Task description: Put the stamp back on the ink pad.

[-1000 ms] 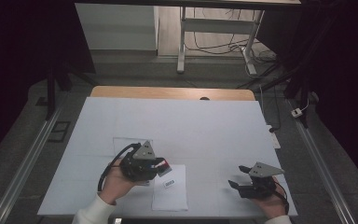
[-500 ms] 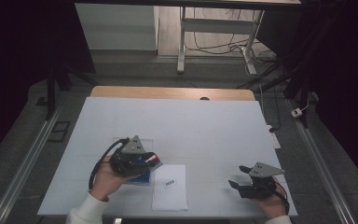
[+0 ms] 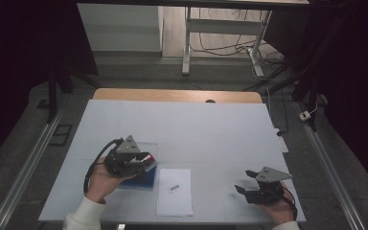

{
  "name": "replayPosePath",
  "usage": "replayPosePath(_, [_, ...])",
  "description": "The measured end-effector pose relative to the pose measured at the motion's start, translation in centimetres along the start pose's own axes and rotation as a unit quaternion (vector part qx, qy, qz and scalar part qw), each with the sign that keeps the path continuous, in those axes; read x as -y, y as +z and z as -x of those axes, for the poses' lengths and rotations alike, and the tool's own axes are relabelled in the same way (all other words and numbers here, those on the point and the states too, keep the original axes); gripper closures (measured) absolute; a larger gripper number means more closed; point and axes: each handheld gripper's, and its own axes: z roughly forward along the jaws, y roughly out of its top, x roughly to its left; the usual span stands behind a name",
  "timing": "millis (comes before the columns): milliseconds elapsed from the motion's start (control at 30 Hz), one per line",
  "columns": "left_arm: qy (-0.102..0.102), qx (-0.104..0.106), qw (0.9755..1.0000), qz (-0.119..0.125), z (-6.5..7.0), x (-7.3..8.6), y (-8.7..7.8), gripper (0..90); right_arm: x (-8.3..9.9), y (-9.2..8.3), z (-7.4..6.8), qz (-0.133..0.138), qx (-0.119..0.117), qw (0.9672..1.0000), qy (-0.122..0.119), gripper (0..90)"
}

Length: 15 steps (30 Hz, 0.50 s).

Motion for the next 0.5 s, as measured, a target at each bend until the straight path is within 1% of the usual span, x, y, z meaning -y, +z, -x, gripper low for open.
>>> replayPosePath(200, [-0.02,-0.015,0.9995,-0.017,-1.2,0.9,0.4,70.2,0.0,0.0,0.0,0.0,0.0,1.0,-0.001,28.4])
replayPosePath(400, [-0.031,-0.022,0.9984,-0.042,-2.3,2.0,1.1,70.2,0.0,0.0,0.0,0.0,0.002,1.0,-0.001,28.5])
replayPosePath(500, [-0.037,-0.024,0.9979,-0.047,-2.6,2.4,1.5,70.2,0.0,0.0,0.0,-0.001,0.001,1.0,-0.001,28.5])
